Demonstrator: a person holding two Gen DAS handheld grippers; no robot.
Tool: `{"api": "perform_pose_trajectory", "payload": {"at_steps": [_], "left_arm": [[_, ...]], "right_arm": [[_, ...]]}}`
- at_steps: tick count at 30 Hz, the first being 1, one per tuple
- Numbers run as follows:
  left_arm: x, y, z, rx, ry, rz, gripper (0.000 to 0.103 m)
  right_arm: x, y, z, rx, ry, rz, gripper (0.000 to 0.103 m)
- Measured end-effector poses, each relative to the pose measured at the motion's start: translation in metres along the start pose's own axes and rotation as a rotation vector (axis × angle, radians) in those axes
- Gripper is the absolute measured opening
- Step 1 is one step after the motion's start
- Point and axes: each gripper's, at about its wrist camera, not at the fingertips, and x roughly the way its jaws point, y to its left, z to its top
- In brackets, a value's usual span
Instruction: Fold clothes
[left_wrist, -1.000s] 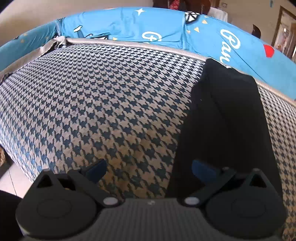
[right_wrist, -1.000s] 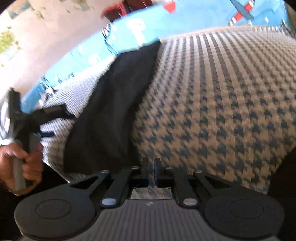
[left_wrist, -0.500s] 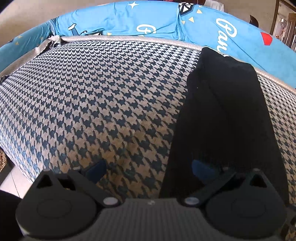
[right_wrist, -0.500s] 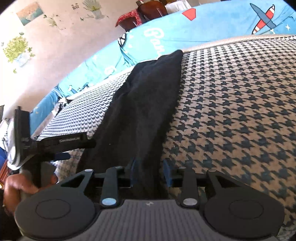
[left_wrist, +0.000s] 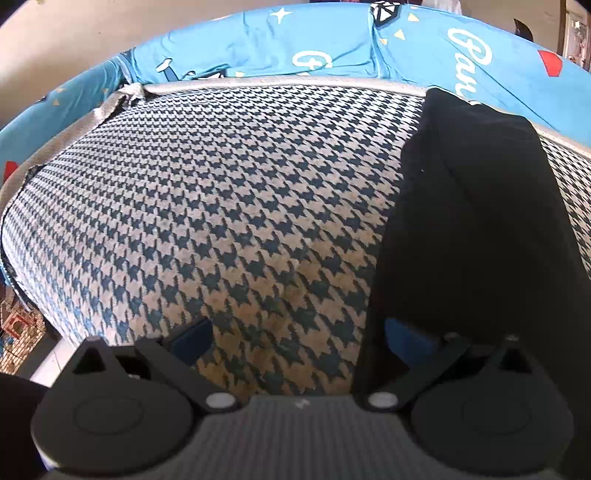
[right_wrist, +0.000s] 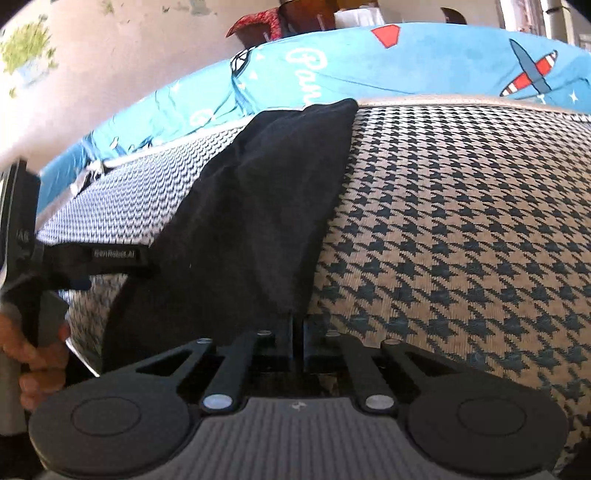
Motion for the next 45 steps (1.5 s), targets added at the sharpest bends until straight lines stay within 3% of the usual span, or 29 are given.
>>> {"api": "perform_pose_trajectory", "payload": {"at_steps": [5, 16, 20, 25, 36, 45], "left_arm": [[-0.008, 0.002, 0.003, -0.038, -0.043, -0.041, 0.103], [-0.004, -0.027, 0.008, 0.015, -0.038, -0.130, 0.103], [0.002, -0.038, 0.016, 0.025, -0.027, -0.145, 0.103], [0.008, -0.050, 0.022, 0.037, -0.016, -0.147, 0.103], [0.023, -0.065, 0.040, 0.067, 0.028, -0.176, 0.103], [0.027, -0.074, 0.048, 0.085, 0.023, -0.189, 0.103]], "right_arm": [[-0.006, -0.020, 0.003, 0.092, 0.014, 0.099, 0.010], [0.014, -0.040, 0.037, 0.041, 0.019, 0.202, 0.012], [0.030, -0.052, 0.062, -0.007, 0.039, 0.194, 0.012], [0.053, -0.073, 0.097, 0.034, 0.044, 0.213, 0.018], [0.099, -0.084, 0.136, 0.076, 0.041, 0.216, 0.034], [0.136, -0.099, 0.165, 0.119, 0.015, 0.230, 0.036]]}}
